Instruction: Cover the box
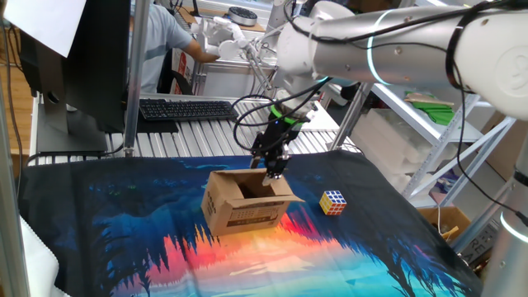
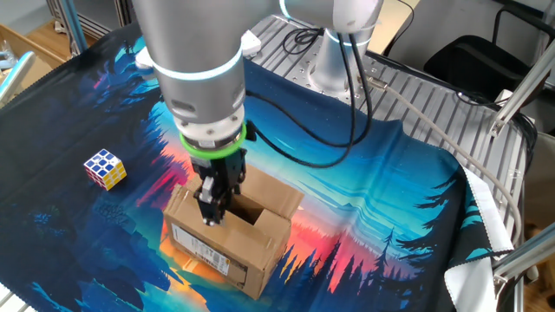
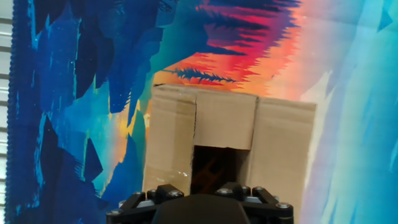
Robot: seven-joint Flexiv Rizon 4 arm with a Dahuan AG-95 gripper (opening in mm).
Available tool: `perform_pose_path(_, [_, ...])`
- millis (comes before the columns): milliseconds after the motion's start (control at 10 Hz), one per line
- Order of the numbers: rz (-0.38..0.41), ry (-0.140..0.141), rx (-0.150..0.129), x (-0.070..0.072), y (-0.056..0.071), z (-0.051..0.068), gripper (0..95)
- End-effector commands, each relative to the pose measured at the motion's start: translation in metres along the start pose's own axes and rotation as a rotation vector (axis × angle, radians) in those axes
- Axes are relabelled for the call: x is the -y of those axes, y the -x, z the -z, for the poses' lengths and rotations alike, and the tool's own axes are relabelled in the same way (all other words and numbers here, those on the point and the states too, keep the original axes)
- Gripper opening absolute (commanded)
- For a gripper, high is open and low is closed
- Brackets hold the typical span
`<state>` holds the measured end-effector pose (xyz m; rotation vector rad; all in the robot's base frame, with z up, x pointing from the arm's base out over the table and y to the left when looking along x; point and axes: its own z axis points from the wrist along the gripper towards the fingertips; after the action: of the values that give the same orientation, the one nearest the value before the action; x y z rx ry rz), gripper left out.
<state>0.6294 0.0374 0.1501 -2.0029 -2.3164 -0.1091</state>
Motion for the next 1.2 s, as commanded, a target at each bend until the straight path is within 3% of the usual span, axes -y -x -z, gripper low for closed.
perform_pose_path(100, [-0.004, 0.01, 0.014, -0.002, -0.002, -0.012, 57.0])
perform_pose_path(300, [-0.002, 0.018, 0.032, -0.004, -0.003, -0.021, 57.0])
perform_pose_path(400, [0.005, 0.006, 0.032, -0.003, -0.003, -0.016, 57.0])
perform_pose_path(500, [0.009, -0.002, 0.013, -0.001, -0.002, -0.007, 57.0])
perform_pose_path(600, [0.011, -0.022, -0.008, 0.002, 0.0, 0.01, 57.0])
perform_pose_path(900, [0.024, -0.053, -0.014, 0.013, 0.002, 0.037, 57.0])
perform_pose_path(1200, [0.024, -0.054, -0.018, 0.024, 0.001, 0.049, 57.0])
